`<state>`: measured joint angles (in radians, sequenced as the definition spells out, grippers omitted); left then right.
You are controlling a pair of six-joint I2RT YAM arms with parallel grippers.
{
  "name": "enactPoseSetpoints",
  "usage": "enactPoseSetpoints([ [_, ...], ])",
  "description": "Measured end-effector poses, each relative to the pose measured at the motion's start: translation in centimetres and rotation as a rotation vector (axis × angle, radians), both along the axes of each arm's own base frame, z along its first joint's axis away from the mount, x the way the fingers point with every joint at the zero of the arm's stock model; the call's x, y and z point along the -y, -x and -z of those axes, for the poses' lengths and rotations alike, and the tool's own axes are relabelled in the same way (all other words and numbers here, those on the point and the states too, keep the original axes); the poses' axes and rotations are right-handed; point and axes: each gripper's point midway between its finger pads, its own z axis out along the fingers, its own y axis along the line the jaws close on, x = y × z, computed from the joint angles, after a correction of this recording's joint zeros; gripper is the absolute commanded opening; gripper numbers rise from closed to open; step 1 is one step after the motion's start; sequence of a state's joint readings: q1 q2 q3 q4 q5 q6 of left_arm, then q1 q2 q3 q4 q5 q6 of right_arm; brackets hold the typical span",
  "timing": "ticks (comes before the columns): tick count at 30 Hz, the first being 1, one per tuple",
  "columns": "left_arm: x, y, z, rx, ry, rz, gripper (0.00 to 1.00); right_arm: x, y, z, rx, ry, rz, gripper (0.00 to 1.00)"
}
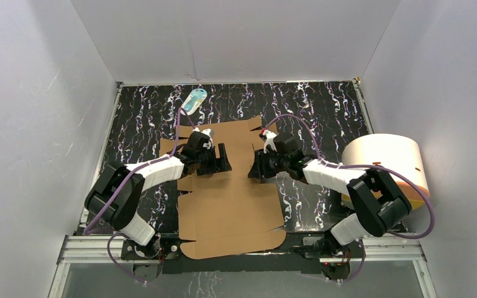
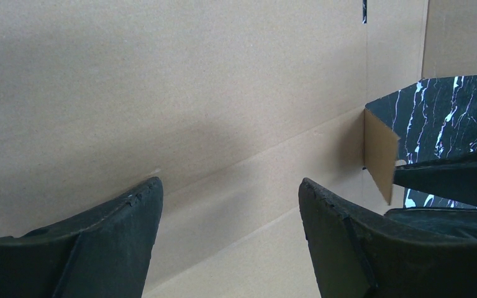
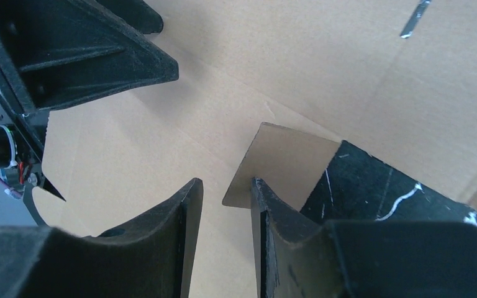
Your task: Fold the paper box
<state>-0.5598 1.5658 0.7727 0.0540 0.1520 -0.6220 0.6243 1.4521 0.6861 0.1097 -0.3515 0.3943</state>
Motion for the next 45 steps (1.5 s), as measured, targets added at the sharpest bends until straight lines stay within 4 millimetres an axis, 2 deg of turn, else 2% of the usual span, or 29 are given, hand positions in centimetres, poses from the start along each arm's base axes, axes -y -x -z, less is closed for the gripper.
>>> enactPoseSetpoints([
  [6,0.1,0.0,0.0,0.001,0.003,0.0,0.78,-0.9,-0.1,1.0,-0.016,0.019,-0.012,0.45],
  [14,0.1,-0.1,-0.1,0.003,0.004,-0.002,0.79,-0.2,-0.7,1.3,0.003,0.066,0.02,0.54],
  [20,-0.8,-0.1,-0.3,-0.01,-0.048,-0.022,0.81,1.0,-1.9,-0.5,0.093,0.119,0.057,0.63],
  [25,-1.8,-1.4,-2.4,0.02,-0.08,-0.059,0.81,1.9,-3.2,-2.7,0.183,0.16,0.084,0.68],
  [29,-3.8,-4.0,-5.4,0.064,-0.076,-0.123,0.82,2.6,-4.2,-4.3,0.256,0.198,0.103,0.72],
  [34,-8.2,-8.8,-9.4,0.123,-0.086,-0.234,0.83,3.4,-4.8,-5.4,0.322,0.223,0.116,0.78],
  [37,-10.6,-11.5,-10.9,0.138,-0.091,-0.283,0.83,3.6,-5.0,-5.6,0.345,0.234,0.112,0.84],
  [41,-14.0,-14.8,-11.0,0.115,-0.102,-0.327,0.83,3.8,-5.3,-5.7,0.37,0.252,0.101,0.92],
  [45,-16.7,-16.9,-9.0,0.047,-0.106,-0.348,0.81,3.7,-5.5,-5.9,0.393,0.25,0.093,0.96],
])
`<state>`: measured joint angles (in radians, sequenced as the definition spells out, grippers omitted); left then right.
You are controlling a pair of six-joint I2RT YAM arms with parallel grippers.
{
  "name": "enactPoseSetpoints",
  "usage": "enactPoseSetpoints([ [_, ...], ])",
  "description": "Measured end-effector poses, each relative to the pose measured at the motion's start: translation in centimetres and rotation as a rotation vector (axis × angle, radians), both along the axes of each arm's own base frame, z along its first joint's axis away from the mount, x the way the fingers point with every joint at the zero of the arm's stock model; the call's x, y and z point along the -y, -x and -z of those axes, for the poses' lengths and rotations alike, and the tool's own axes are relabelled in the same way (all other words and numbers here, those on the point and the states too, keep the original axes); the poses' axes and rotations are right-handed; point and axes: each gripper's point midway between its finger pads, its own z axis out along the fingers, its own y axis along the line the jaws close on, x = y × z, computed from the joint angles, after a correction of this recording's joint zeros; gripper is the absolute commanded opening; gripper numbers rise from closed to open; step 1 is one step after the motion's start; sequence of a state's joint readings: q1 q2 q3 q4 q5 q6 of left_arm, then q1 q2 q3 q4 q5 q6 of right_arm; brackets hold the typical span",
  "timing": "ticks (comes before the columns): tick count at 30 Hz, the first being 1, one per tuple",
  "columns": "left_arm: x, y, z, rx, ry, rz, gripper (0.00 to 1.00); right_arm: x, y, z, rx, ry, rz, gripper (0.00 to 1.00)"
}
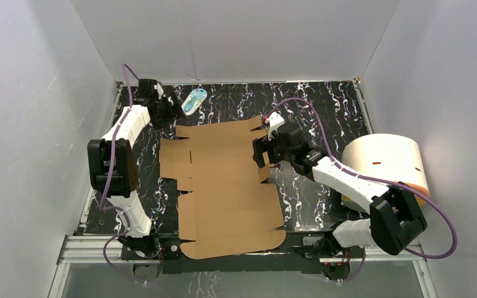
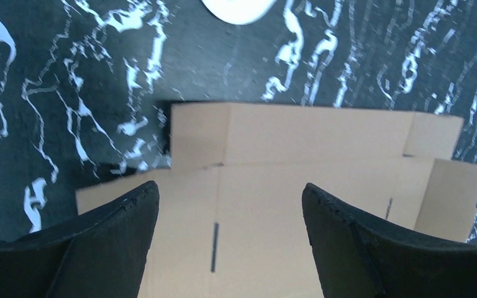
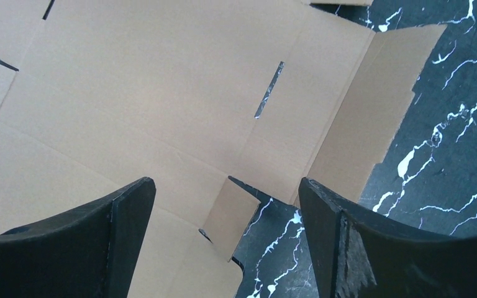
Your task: Fold the paper box
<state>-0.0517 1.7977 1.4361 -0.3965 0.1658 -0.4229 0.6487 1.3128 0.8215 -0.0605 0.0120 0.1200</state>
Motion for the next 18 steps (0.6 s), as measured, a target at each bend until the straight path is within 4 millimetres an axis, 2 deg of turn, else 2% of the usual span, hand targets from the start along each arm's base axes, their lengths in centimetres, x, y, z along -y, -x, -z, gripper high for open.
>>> enactPoseSetpoints([
  [6,-2.9,-2.5,4.9,-0.112,0.063,-0.022,0.75,-0.5,-0.3,-0.6,0.029,-0.018,-0.018,0.98],
  [10,-3.8,-2.9,7.9,-0.175,0.104,-0.022,0.68,-0.8,-0.3,-0.8,0.035,-0.03,-0.036,0.99],
  [12,-3.6,-2.7,8.9,-0.198,0.126,-0.007,0.65,-1.0,-0.3,-0.9,0.04,-0.037,-0.042,0.98],
  [18,-2.1,-3.0,7.8,-0.177,0.192,0.062,0.48,-1.1,-0.4,-0.4,0.035,-0.035,-0.046,0.99],
])
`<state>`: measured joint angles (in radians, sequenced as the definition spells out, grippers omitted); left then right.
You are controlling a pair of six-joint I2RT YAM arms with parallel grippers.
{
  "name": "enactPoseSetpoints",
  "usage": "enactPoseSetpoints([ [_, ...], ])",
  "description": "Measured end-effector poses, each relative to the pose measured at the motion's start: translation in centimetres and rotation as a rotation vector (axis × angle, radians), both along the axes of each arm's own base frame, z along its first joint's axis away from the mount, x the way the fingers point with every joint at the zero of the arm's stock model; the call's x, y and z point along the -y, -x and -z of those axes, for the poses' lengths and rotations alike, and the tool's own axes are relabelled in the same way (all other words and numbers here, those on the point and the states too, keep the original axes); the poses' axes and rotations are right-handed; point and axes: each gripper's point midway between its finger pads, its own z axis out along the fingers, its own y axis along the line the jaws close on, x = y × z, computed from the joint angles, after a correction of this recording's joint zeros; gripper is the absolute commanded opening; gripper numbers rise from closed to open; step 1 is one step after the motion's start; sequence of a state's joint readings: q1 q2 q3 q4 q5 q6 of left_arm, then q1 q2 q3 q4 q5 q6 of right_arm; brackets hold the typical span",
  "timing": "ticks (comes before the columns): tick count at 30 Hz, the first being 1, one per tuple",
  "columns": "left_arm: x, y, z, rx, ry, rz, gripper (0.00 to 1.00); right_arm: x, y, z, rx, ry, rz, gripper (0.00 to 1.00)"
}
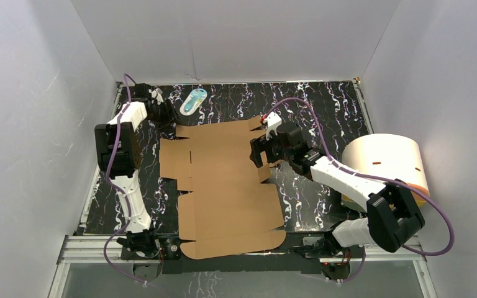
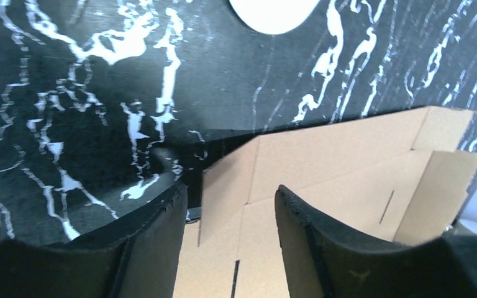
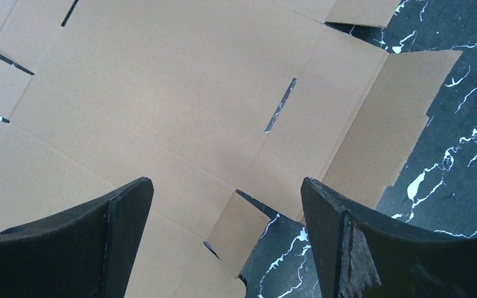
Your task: Fold the paper box
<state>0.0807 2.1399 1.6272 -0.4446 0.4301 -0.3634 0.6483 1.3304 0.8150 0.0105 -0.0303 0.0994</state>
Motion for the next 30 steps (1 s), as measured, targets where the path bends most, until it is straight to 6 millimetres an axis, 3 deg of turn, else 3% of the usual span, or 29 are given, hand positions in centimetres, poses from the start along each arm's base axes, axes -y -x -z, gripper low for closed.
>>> enactPoseSetpoints([
  [11,1.9,-0.1,-0.7,0.026,0.082,0.059,0.19,-0.6,-0.7,1.0,-0.009,0.024,-0.018,0.99],
  [18,2.0,0.5,0.7,0.035,0.07,0.059,0.0,-3.2,-2.6,-1.6,0.03,-0.012,-0.085,0.99],
  [24,2.6,2.0,-0.7,0.123,0.048,0.064,0.0,-5.5,-4.8,-4.1,0.096,-0.029,-0.147,0.99],
  [30,5.0,2.4,-3.4,0.257,0.004,0.116,0.0,-7.8,-8.2,-4.7,0.139,0.052,-0.24,0.97],
])
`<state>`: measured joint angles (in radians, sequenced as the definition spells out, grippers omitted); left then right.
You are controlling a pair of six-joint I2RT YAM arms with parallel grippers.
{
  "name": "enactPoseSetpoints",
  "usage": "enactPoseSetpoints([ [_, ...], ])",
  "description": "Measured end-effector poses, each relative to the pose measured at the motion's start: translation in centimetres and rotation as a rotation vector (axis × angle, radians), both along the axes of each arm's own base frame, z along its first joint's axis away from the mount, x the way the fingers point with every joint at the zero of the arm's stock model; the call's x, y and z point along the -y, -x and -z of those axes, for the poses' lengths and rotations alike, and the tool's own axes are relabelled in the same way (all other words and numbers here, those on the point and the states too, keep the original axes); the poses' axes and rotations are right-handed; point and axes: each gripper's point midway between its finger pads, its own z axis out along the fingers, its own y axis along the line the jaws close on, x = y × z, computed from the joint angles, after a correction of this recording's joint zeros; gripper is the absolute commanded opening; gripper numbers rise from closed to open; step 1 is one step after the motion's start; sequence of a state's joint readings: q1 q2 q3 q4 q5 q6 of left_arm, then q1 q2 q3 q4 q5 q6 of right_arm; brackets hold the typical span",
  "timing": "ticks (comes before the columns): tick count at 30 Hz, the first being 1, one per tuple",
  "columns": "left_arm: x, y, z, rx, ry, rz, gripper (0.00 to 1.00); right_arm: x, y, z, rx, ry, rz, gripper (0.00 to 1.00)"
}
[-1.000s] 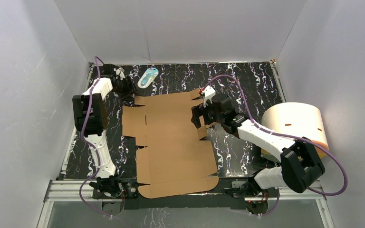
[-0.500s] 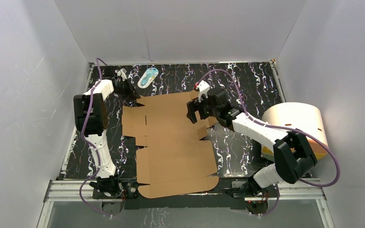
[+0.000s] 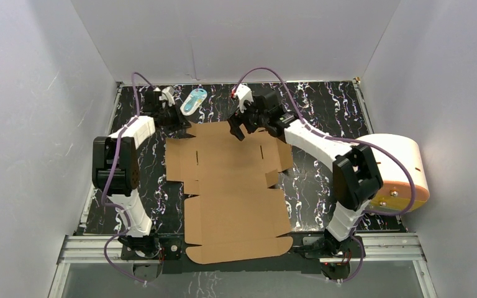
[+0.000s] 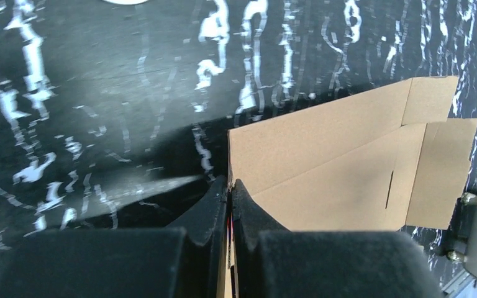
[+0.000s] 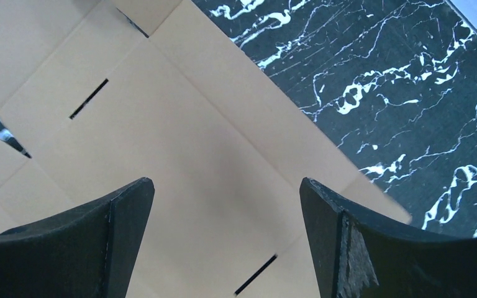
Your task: Fold the paper box
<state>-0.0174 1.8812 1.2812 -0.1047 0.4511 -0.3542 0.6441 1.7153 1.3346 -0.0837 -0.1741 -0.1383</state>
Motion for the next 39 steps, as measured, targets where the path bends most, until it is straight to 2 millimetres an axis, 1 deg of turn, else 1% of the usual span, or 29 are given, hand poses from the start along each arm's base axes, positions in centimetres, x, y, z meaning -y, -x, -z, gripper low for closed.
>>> enactPoseSetpoints([
  [3,2.3,0.0,-1.2,0.063,-0.025,0.051,0.0,0.1,-1.0,0.9,0.012,0.068,-0.046,0.97],
  [6,4.2,0.1,-2.3,0.13,-0.05,0.09,0.0,1.3,-1.5,2.0,0.023,0.128,-0.093,0.97],
  [8,5.2,0.4,-3.0,0.169,-0.054,0.112,0.0,2.2,-1.9,2.2,0.031,0.156,-0.114,0.97],
  [10,5.9,0.7,-3.9,0.21,-0.055,0.124,0.0,2.8,-2.8,1.9,0.051,0.169,-0.144,0.97],
  [11,6.0,0.7,-4.3,0.228,-0.054,0.126,0.0,2.7,-3.3,1.5,0.069,0.168,-0.172,0.96],
  [15,6.2,1.2,-6.0,0.298,-0.057,0.131,0.0,3.3,-5.0,0.9,0.085,0.162,-0.231,0.95],
  [17,6.3,1.4,-6.9,0.338,-0.059,0.131,0.0,3.3,-5.7,0.9,0.085,0.16,-0.264,0.93],
  [19,6.4,1.6,-7.6,0.371,-0.058,0.134,0.0,3.4,-6.1,1.3,0.079,0.165,-0.295,0.9],
  [24,6.8,1.9,-8.1,0.416,-0.059,0.149,0.0,2.9,-6.2,2.8,0.044,0.181,-0.362,0.77],
  [27,7.0,2.0,-8.1,0.435,-0.062,0.157,0.0,2.9,-5.8,3.5,0.023,0.187,-0.384,0.71],
  [29,7.1,2.2,-8.1,0.446,-0.062,0.161,0.0,2.8,-5.6,3.7,0.013,0.188,-0.404,0.67],
  [34,7.3,2.6,-8.7,0.479,-0.061,0.169,0.0,2.5,-5.2,4.1,-0.001,0.186,-0.455,0.61],
  [36,7.5,2.6,-9.0,0.495,-0.058,0.174,0.0,2.4,-4.8,4.3,-0.008,0.186,-0.478,0.57],
  [39,7.6,2.9,-9.2,0.504,-0.059,0.178,0.0,2.3,-4.7,4.1,-0.008,0.187,-0.502,0.46],
])
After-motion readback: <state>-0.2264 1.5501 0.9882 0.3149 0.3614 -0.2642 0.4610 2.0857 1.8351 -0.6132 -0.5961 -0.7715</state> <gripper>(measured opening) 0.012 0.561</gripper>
